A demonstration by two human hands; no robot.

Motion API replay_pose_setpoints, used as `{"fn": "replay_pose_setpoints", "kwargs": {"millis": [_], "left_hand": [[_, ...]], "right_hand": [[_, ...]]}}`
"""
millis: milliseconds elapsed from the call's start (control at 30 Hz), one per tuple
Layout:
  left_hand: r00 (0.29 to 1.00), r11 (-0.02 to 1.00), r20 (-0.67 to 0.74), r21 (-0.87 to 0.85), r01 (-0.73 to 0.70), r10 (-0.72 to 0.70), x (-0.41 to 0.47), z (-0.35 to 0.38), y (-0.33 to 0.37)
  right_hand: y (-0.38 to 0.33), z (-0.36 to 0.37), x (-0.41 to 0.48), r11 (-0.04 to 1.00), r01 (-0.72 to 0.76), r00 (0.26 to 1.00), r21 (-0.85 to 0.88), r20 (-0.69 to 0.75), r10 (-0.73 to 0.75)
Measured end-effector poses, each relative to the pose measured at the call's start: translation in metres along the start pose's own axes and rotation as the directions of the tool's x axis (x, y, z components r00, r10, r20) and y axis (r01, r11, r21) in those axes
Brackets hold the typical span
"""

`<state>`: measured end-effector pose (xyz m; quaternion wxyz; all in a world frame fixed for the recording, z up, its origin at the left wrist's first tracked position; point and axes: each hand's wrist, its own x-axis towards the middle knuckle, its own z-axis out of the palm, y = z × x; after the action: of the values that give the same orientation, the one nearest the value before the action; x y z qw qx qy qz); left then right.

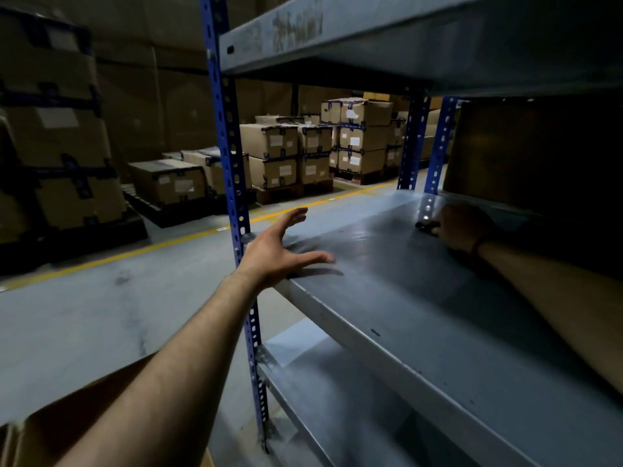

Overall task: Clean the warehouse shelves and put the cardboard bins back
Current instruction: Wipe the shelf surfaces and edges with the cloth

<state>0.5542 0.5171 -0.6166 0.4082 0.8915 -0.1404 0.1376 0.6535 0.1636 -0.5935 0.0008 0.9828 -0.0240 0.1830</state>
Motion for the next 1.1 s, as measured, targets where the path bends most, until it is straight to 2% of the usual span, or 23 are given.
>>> {"fn": "replay_pose_setpoints", "kwargs": {"millis": [67, 100, 200, 267, 333, 400, 467, 567, 600, 667, 733, 767, 833, 933, 1000, 1067, 1100], "left_hand": [[0.997, 0.998, -0.064, 0.051, -0.027, 0.031, 0.002, 0.002, -0.002], [0.995, 0.997, -0.094, 0.071, -0.038, 0.045, 0.003, 0.002, -0.003], [0.994, 0.992, -0.099, 0.124, -0.035, 0.047, 0.008, 0.003, -0.006], [0.995, 0.992, -0.093, 0.126, -0.029, 0.041, 0.009, 0.004, -0.010], [0.993, 0.992, -0.106, 0.118, -0.038, 0.051, 0.009, 0.004, -0.014], [0.993, 0.990, -0.096, 0.129, -0.053, 0.066, 0.009, 0.004, -0.016], [0.995, 0.986, -0.058, 0.152, -0.075, 0.084, 0.008, 0.002, -0.014], [0.991, 0.971, -0.006, 0.199, -0.129, 0.132, 0.006, 0.001, -0.011], [0.988, 0.965, 0.013, 0.215, -0.151, 0.152, 0.006, 0.000, -0.008], [0.983, 0.954, 0.053, 0.235, -0.185, 0.178, 0.004, -0.001, -0.002], [0.976, 0.948, 0.060, 0.233, -0.215, 0.207, 0.001, 0.000, 0.002], [0.973, 0.944, 0.043, 0.234, -0.232, 0.229, -0.001, -0.001, 0.003], [0.964, 0.936, 0.044, 0.229, -0.266, 0.263, -0.005, -0.002, 0.005], [0.943, 0.922, 0.149, 0.208, -0.325, 0.299, -0.015, -0.005, 0.002], [0.930, 0.919, 0.194, 0.187, -0.347, 0.312, -0.019, -0.009, -0.003], [0.923, 0.918, 0.263, 0.209, -0.338, 0.280, -0.024, -0.013, -0.004], [0.920, 0.911, 0.288, 0.236, -0.338, 0.266, -0.026, -0.012, -0.003]], "right_hand": [[-0.043, -0.017, -0.019, 0.997, 0.056, 0.998, 0.050, 0.024, -0.058], [-0.071, -0.025, -0.030, 0.981, 0.149, 0.987, 0.124, 0.037, -0.154], [-0.157, -0.043, -0.074, 0.834, 0.470, 0.868, 0.289, 0.019, -0.495], [-0.190, -0.048, -0.097, 0.735, 0.586, 0.791, 0.341, -0.043, -0.610], [-0.188, -0.051, -0.106, 0.665, 0.650, 0.735, 0.368, -0.085, -0.672], [-0.161, -0.047, -0.099, 0.648, 0.670, 0.715, 0.363, -0.080, -0.695], [-0.117, -0.040, -0.074, 0.734, 0.587, 0.787, 0.341, -0.030, -0.616], [-0.024, -0.016, -0.035, 0.958, 0.262, 0.964, 0.118, 0.010, -0.265], [-0.002, -0.010, -0.031, 0.987, 0.143, 0.990, 0.073, 0.003, -0.144], [0.000, -0.011, -0.038, 0.998, 0.049, 0.998, 0.046, 0.024, -0.051], [-0.038, -0.021, -0.054, 0.993, 0.101, 0.994, 0.056, 0.031, -0.102], [-0.063, -0.028, -0.062, 0.979, 0.178, 0.983, 0.094, 0.029, -0.182], [-0.107, -0.040, -0.086, 0.910, 0.363, 0.927, 0.200, 0.021, -0.374], [-0.154, -0.049, -0.125, 0.777, 0.529, 0.830, 0.340, -0.017, -0.558], [-0.157, -0.059, -0.139, 0.668, 0.626, 0.748, 0.403, -0.067, -0.660], [-0.126, -0.059, -0.139, 0.557, 0.692, 0.656, 0.459, -0.079, -0.750], [-0.103, -0.057, -0.129, 0.578, 0.675, 0.669, 0.458, -0.051, -0.741]]}}
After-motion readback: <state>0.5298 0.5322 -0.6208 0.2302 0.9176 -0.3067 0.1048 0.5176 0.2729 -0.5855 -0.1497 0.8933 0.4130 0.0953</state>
